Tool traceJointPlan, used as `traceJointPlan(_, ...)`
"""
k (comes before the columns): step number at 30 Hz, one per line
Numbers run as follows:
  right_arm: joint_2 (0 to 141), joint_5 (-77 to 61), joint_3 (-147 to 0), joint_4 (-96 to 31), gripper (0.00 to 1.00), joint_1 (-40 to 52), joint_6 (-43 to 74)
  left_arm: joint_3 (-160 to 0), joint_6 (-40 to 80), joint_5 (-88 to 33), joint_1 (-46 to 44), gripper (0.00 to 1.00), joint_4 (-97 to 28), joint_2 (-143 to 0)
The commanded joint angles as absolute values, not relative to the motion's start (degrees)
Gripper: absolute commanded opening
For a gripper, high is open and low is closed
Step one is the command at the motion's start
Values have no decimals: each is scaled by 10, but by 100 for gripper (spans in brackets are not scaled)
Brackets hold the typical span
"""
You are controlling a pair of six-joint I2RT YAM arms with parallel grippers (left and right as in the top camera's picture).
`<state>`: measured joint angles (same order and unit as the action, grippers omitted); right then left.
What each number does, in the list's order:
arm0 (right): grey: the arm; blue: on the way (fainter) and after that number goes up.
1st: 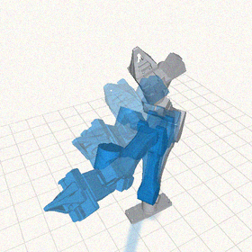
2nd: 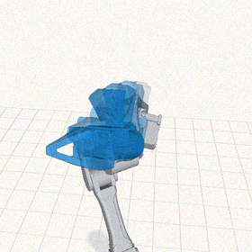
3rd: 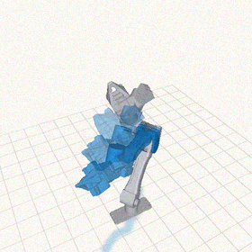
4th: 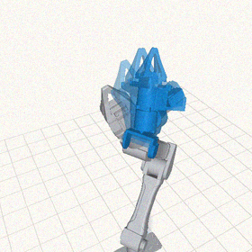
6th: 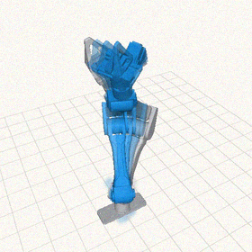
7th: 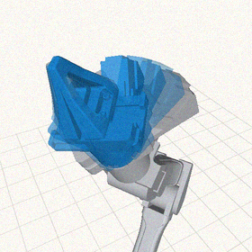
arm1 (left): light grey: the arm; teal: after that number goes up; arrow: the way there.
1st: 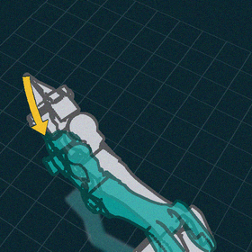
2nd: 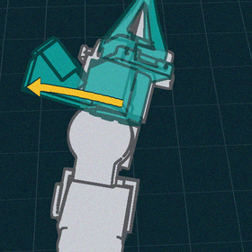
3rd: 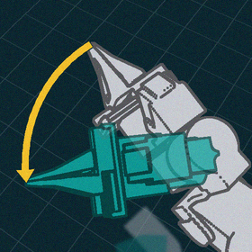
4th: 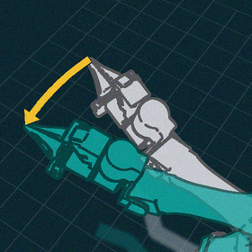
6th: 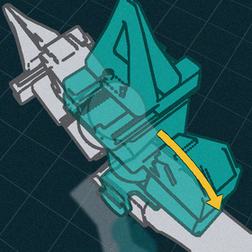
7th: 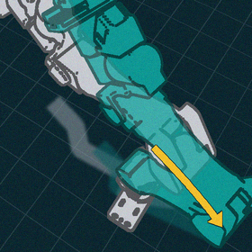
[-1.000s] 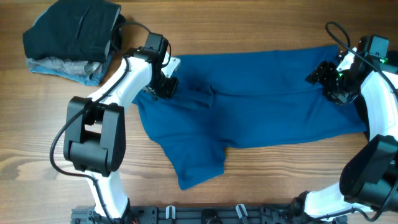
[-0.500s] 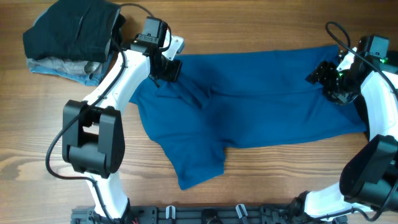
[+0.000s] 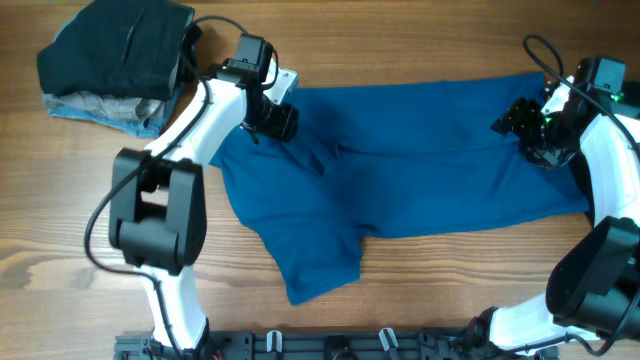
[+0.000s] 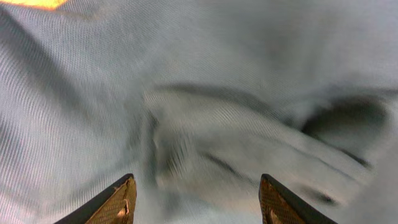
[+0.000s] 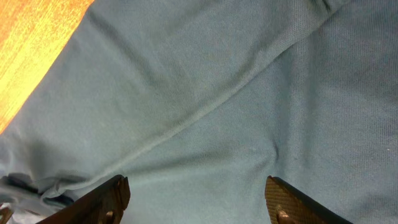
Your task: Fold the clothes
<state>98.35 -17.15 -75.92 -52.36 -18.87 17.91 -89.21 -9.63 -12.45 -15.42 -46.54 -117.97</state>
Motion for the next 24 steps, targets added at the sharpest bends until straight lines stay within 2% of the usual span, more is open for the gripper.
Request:
traceJointPlan(1, 979, -181, -758, -527, 75, -190, 180, -909, -97, -160, -186, 62, -507, -1111)
traceJointPlan(7, 979, -181, -758, -528, 75, -190, 180, -879, -97, -178, -251, 54, -548, -1135)
traceJointPlan(11, 979, -181, -758, -527, 75, -190, 180, -839, -98, -184, -288, 62, -504, -1150)
traceJointPlan(14, 979, -181, -758, -525, 78, -190, 180, -821, -99, -179, -299, 60, -466, -1155)
traceJointPlan(16, 979, -181, -758, -526, 78, -190, 180, -813, -99, -159, -304, 54, -448, -1164)
traceJointPlan(24, 979, -181, -758, -526, 78, -190, 180, -801, -99, -123, -305, 49, -387, -1197)
